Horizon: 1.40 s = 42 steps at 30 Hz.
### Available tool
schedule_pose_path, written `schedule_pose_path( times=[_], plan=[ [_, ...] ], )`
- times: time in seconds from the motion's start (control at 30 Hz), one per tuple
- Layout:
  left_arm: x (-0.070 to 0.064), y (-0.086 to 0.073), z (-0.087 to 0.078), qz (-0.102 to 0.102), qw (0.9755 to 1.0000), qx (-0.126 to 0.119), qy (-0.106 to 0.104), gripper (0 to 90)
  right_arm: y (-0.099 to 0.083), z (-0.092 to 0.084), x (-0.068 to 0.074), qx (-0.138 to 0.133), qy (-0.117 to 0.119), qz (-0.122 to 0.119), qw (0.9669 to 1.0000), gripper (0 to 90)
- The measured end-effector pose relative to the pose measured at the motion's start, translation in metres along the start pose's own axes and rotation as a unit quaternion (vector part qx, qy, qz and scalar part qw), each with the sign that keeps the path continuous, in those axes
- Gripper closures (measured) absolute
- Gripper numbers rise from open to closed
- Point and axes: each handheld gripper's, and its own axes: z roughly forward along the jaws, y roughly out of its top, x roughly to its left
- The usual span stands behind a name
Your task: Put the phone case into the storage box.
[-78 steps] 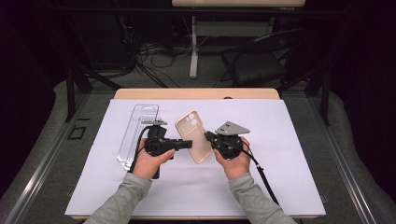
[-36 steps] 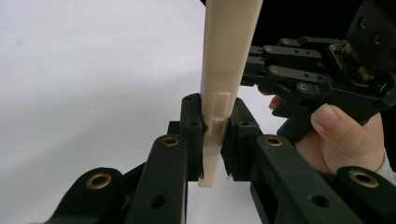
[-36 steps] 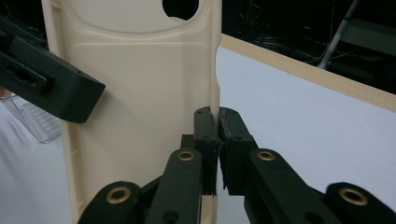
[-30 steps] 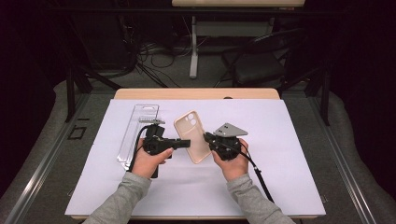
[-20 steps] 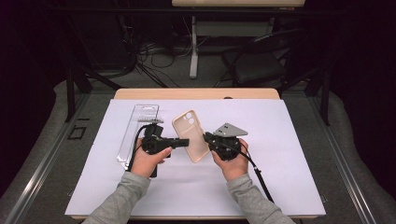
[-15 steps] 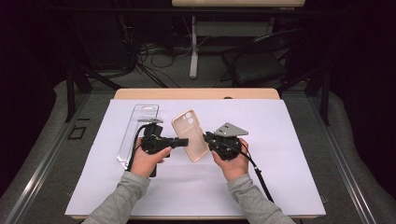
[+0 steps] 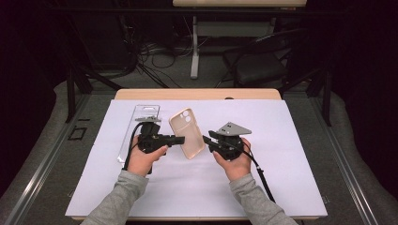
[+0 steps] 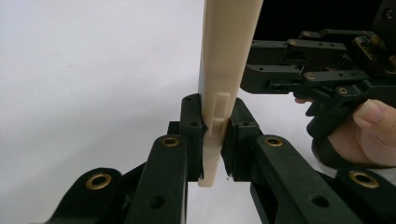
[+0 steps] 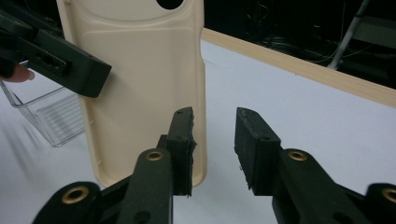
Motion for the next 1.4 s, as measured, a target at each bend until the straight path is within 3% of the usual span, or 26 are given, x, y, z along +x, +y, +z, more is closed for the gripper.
schedule_pose_path(
  times=[0.27,0.47,0.8,1.0,1.4],
  plan=[
    [0.002,0.003,-0.005,0.029,0.9995,0.005,0.007,80.0,0.001,-0.002,-0.003,0.002,0.010,-0.004,0.9999,60.1],
    [0.000,0.006,-0.010,0.064,0.9976,0.019,0.016,80.0,0.003,-0.004,-0.006,0.003,0.041,-0.002,0.9991,55.6],
    [0.001,0.009,-0.019,0.103,0.9941,0.034,-0.005,80.1,0.005,-0.009,-0.009,0.010,0.079,-0.022,0.9966,54.1],
    [0.001,0.009,-0.021,0.119,0.9913,0.052,-0.021,80.1,0.008,-0.014,-0.007,0.005,0.103,-0.048,0.9935,53.6],
    [-0.001,0.009,-0.021,0.131,0.9890,0.061,-0.033,80.1,0.010,-0.016,-0.007,0.015,0.139,-0.061,0.9883,52.5]
  ],
)
